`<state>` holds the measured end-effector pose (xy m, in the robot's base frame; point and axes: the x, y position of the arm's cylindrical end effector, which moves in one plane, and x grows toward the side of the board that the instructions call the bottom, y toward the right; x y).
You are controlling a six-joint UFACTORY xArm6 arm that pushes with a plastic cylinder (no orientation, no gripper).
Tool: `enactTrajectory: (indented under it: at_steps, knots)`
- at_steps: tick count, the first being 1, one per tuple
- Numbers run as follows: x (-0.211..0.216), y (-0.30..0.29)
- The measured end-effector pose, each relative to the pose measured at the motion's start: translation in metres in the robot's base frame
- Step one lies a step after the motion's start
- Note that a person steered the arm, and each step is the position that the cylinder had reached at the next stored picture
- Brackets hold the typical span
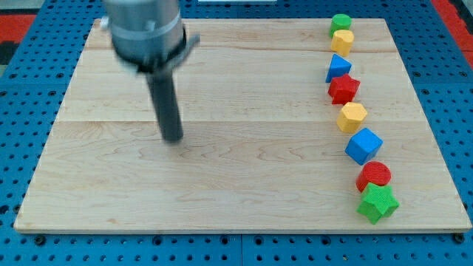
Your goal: Move the green circle right beside the heart
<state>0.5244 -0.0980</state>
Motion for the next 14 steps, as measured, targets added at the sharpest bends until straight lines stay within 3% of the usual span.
enactTrajectory:
  at_steps: [1, 2, 3, 5, 6, 7, 9, 10, 11, 14]
  knots:
    - [0.094, 0.019]
    - [0.094, 0.022]
    - [0.036, 0.017]
    - [-0.130, 0.017]
    - [-0.175, 0.033]
    - [-0.225, 0.088]
    - [-0.321, 0.106]
    - [-0.332, 0.173]
    - [-0.328, 0.281]
    - [-0.333, 0.297]
